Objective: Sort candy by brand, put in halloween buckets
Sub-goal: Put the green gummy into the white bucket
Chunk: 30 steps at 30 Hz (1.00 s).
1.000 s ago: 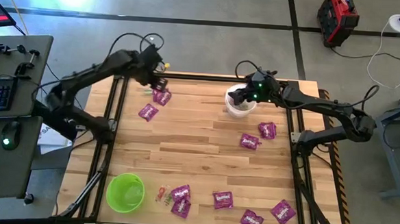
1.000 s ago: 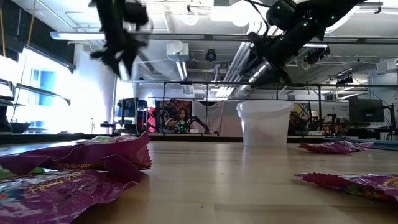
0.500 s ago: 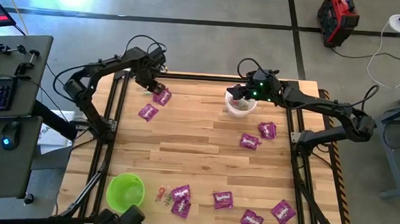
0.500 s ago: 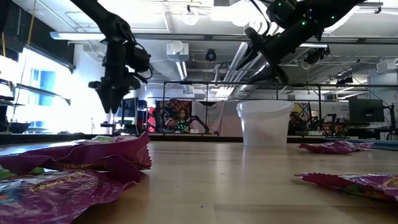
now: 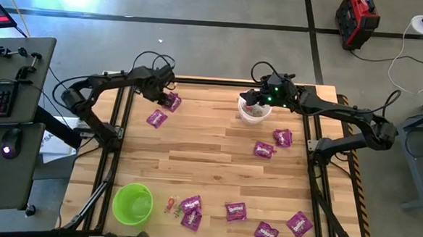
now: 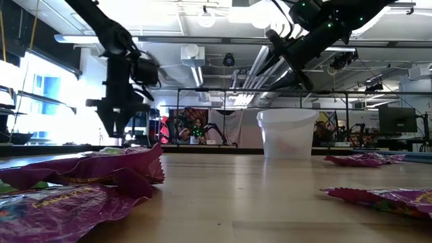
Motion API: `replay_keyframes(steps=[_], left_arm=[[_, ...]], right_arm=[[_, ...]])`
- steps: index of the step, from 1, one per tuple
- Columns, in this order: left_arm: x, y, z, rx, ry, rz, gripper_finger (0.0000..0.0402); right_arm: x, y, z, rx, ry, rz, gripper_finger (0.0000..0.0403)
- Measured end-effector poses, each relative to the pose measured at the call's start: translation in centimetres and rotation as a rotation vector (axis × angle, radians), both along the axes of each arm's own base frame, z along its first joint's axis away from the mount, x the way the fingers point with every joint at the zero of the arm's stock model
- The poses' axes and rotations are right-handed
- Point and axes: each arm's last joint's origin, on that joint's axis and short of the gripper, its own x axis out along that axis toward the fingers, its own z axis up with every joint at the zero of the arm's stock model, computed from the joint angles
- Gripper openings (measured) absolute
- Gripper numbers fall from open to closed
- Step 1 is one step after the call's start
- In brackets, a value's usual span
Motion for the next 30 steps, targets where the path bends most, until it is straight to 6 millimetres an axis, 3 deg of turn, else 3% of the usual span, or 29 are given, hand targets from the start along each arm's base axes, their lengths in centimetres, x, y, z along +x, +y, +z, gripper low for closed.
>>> replay_keyframes(steps=[7,16,25,30], left_arm=[[-0.8,-2.3,-0.6,0.173,-0.042,0.097,0.0135],[-3.1,0.0,-1.5,0.082,-0.014,0.078,0.0135],[-3.4,1.1,-1.3,0.139,-0.028,0.06,0.0135],[-3.6,1.6,-2.2,0.119,-0.008,0.075,0.0135]], right_arm=[[0.0,0.0,0.0,0.003,-0.002,0.003,0.0254],[0.0,0.0,0.1,-0.006,-0.008,-0.008,0.0254],[0.0,0.0,0.1,0.029,-0.024,-0.027,0.0254],[0.1,0.0,0.1,0.031,-0.026,-0.023,0.0254]])
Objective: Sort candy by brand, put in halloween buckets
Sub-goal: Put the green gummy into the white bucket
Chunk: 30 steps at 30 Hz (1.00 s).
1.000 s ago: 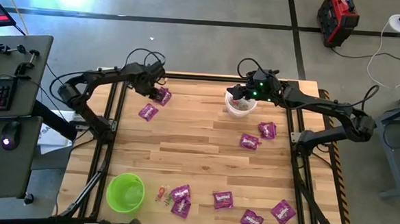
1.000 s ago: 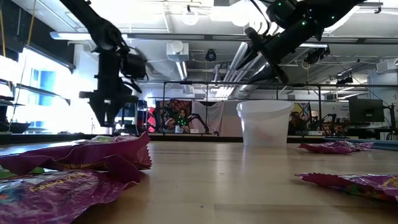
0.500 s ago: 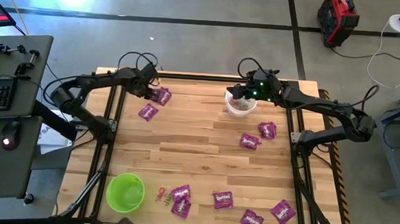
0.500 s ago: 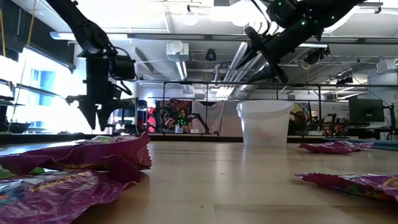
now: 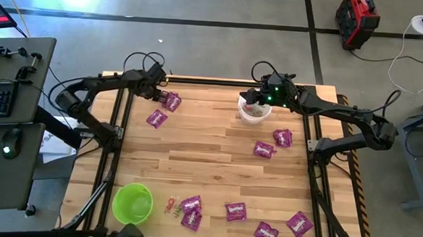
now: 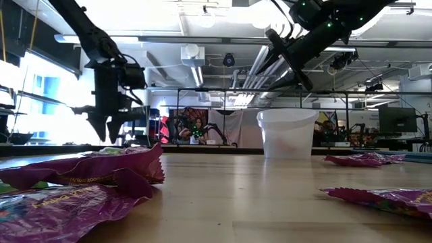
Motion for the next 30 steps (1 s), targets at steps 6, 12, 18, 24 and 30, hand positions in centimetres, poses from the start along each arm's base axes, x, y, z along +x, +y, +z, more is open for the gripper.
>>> replay_keyframes(steps=[6,12,18,24,30], left_arm=[[0.1,0.7,-1.0,-0.013,-0.007,0.01,0.0135],[0.1,0.8,-1.1,-0.009,-0.013,0.013,0.0135],[0.0,0.7,-1.1,-0.018,0.002,-0.011,0.0127],[0.0,0.7,-1.2,-0.025,0.009,-0.02,0.0047],[0.0,0.7,-1.2,-0.028,0.007,-0.022,0.0005]], right_arm=[[0.2,0.3,0.0,0.019,-0.01,0.003,0.0254],[0.4,0.8,0.0,0.018,-0.009,0.022,0.0254],[0.6,1.1,0.0,0.017,-0.008,0.031,0.0254],[0.7,1.3,0.0,0.017,-0.007,0.038,0.0254],[0.9,1.8,-0.1,0.016,0.002,0.062,0.0254]])
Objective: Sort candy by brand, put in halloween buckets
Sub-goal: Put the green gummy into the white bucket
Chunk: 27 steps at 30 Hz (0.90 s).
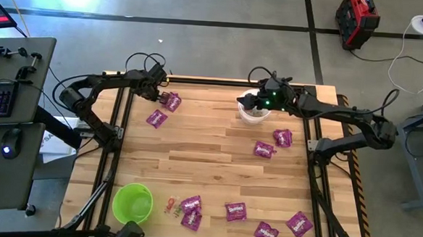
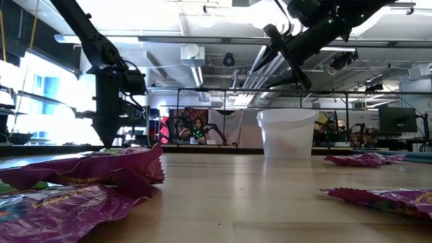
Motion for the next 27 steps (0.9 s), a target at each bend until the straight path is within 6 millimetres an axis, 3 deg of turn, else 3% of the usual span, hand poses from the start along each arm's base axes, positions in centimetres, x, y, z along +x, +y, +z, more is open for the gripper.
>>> replay_keyframes(steps=[7,13,18,27], left_arm=[[0.0,-0.6,0.8,-0.056,-0.088,-0.03,0.0],[0.3,-3.2,2.4,-0.12,-0.054,-0.121,0.0],[0.0,-3.1,4.2,0.044,-0.039,-0.113,0.0],[-0.3,-2.5,2.5,-0.097,0.007,-0.285,0.0001]], right_arm=[[0.1,0.3,-0.1,-0.002,0.016,0.018,0.0254],[0.1,0.4,-0.1,-0.024,0.029,0.032,0.0254],[0.0,0.3,-0.1,-0.04,0.037,0.002,0.0254],[0.0,0.2,-0.1,-0.038,0.037,-0.018,0.0254]])
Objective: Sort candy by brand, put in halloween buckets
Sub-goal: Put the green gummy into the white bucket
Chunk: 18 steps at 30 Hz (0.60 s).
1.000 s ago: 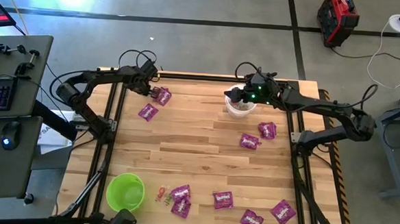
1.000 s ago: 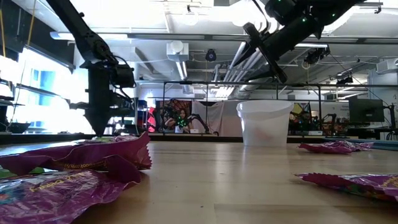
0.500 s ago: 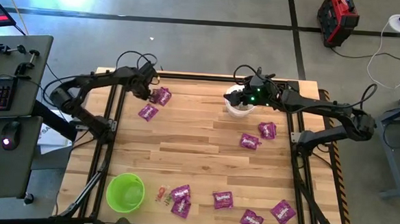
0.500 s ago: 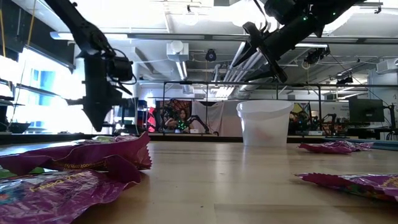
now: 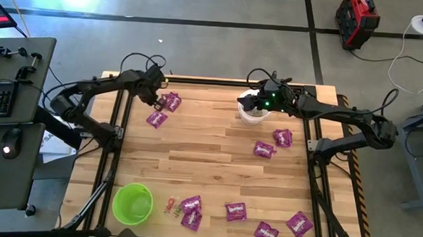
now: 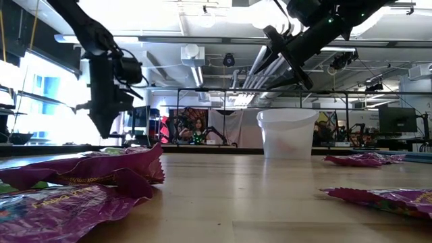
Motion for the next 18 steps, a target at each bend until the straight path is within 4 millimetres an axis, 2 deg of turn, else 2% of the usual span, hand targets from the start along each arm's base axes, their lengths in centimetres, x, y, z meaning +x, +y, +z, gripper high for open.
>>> replay_keyframes(steps=[3,6,14,18], left_arm=[[0.2,0.2,-0.9,-0.03,0.027,-0.014,0.001],[0.3,0.4,-1.6,-0.046,0.064,-0.03,0.0036],[0.8,1.3,-0.2,0.031,0.085,-0.093,0.0137],[0.4,1.6,-0.8,0.004,0.118,-0.112,0.0182]], right_arm=[[0.0,0.0,0.0,0.0,-0.001,-0.001,0.0254],[0.0,0.0,0.0,0.007,-0.004,-0.006,0.0254],[0.0,0.0,0.0,0.008,-0.004,-0.006,0.0254],[0.0,0.0,0.0,0.008,-0.005,-0.006,0.0254]])
